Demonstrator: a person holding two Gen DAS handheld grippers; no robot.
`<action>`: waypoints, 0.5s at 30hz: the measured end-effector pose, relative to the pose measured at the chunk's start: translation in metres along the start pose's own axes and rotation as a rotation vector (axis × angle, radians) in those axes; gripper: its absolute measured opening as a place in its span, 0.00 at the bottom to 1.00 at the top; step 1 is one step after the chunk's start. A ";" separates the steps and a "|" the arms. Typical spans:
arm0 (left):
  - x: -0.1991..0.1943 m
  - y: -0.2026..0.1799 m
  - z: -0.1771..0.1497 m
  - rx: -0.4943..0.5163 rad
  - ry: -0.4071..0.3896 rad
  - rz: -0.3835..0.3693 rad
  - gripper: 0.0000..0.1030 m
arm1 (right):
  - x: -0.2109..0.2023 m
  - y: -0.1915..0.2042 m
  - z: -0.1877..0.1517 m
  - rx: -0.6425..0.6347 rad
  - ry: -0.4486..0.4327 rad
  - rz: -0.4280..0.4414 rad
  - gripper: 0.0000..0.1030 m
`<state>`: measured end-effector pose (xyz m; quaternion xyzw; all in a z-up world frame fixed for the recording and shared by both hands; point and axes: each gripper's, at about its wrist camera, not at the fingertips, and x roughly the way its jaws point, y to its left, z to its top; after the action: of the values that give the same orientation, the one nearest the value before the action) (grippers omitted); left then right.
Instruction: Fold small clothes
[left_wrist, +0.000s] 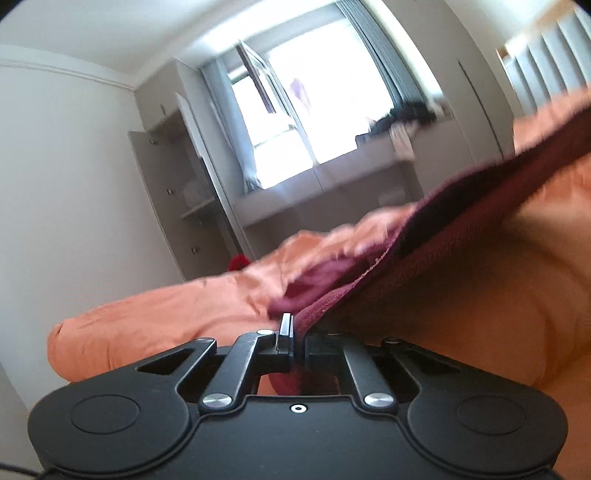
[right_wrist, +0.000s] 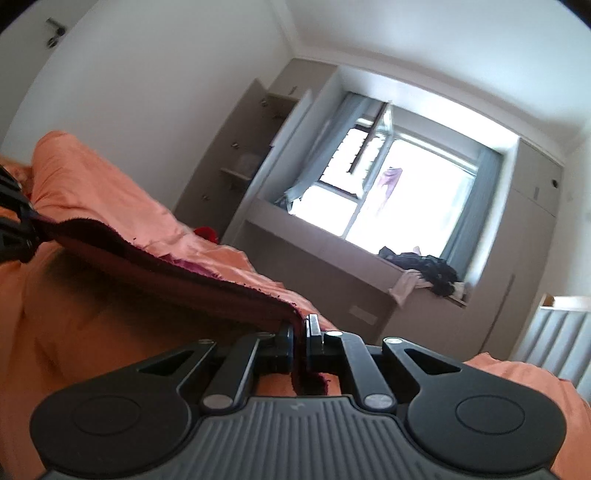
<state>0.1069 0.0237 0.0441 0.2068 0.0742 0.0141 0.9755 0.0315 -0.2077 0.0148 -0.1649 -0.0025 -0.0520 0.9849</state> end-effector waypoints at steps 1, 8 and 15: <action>-0.008 0.004 0.006 -0.018 -0.020 -0.005 0.04 | -0.006 -0.003 0.001 0.009 -0.011 -0.013 0.04; -0.085 0.023 0.045 -0.021 -0.154 -0.058 0.04 | -0.078 -0.027 0.018 0.049 -0.101 -0.104 0.04; -0.158 0.050 0.075 -0.036 -0.224 -0.141 0.04 | -0.166 -0.040 0.050 0.049 -0.179 -0.143 0.04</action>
<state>-0.0379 0.0301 0.1538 0.1838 -0.0213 -0.0765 0.9798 -0.1374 -0.2119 0.0717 -0.1443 -0.1036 -0.1070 0.9783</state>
